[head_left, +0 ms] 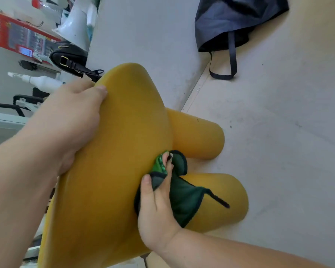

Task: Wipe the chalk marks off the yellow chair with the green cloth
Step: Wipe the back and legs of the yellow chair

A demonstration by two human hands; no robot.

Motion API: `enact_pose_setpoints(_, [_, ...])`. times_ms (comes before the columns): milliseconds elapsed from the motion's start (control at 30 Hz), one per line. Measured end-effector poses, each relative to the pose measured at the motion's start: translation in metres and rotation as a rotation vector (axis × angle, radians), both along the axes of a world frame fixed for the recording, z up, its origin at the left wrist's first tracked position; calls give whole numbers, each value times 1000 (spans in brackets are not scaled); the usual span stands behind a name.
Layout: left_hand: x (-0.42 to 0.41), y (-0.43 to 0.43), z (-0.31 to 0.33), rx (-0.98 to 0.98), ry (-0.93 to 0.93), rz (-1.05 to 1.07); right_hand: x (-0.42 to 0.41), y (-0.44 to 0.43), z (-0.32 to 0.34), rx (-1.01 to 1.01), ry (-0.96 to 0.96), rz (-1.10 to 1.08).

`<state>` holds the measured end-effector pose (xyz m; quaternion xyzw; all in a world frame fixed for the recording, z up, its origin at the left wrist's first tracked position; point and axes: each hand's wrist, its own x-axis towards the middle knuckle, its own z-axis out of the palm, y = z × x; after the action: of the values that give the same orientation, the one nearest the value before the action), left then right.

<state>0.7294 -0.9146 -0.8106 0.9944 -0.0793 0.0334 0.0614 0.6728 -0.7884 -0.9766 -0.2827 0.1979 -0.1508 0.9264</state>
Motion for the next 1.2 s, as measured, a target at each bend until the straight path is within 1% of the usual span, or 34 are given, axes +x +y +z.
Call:
enact_pose_setpoints(67, [-1, -2, -1, -1, 3, 17, 12, -20, 4, -97, -46, -70])
enact_pose_setpoints(133, [-3, -5, -2, 10, -6, 10, 43, -51, -12, -155, -67, -121])
enact_pose_setpoints(167, [-4, -6, -2, 28, -15, 14, 63, -66, -23, -110, -66, -99])
enact_pose_setpoints(233, [-6, -9, -2, 56, -9, 28, 85, -78, -42, 107, -19, 42])
enact_pose_setpoints(267, [-8, -9, -1, 65, -1, 37, 82, -71, -46, 188, -3, 123])
enact_pose_setpoints(300, [-9, -10, 0, 73, 7, 47, 71, -59, -47, 206, 19, 174])
enact_pose_setpoints(367, [-11, -10, 2, 88, 24, 52, 29, -22, -42, 108, 40, 202])
enact_pose_setpoints(433, [-10, -11, 2, 90, 23, 57, -14, 6, -26, -38, -80, 185])
enact_pose_setpoints(533, [-9, -12, 2, 81, 24, 65, -33, 4, 10, -264, -135, 190])
enact_pose_setpoints(567, [-9, -12, 2, 86, 26, 61, -30, -10, 21, -324, -135, 150])
enact_pose_setpoints(633, [-8, -12, 2, 102, 28, 47, -6, -36, 24, -392, -136, -52])
enact_pose_setpoints(667, [-7, -13, 1, 111, 22, 38, 13, -51, 19, -417, -137, -136])
enact_pose_setpoints(700, [-6, -13, 1, 119, 14, 32, 35, -67, 14, -420, -128, -174])
enact_pose_setpoints(767, [-4, -15, 2, 128, 3, 29, 71, -95, 4, -339, -84, -152])
enact_pose_setpoints(833, [-3, -15, 3, 138, 5, 24, 90, -104, -5, -225, -67, -98])
enact_pose_setpoints(933, [3, -12, 3, 152, -3, -4, 79, -82, -14, -190, -32, -72])
enact_pose_setpoints(1000, [7, -9, 4, 154, -4, -19, 46, -53, -8, -261, -31, -75])
enact_pose_setpoints(1100, [10, -7, 4, 146, 19, -35, -11, -10, 13, -433, -128, -71])
enact_pose_setpoints(1200, [8, -4, 6, 146, 48, -67, -22, -2, 17, -506, -159, -77])
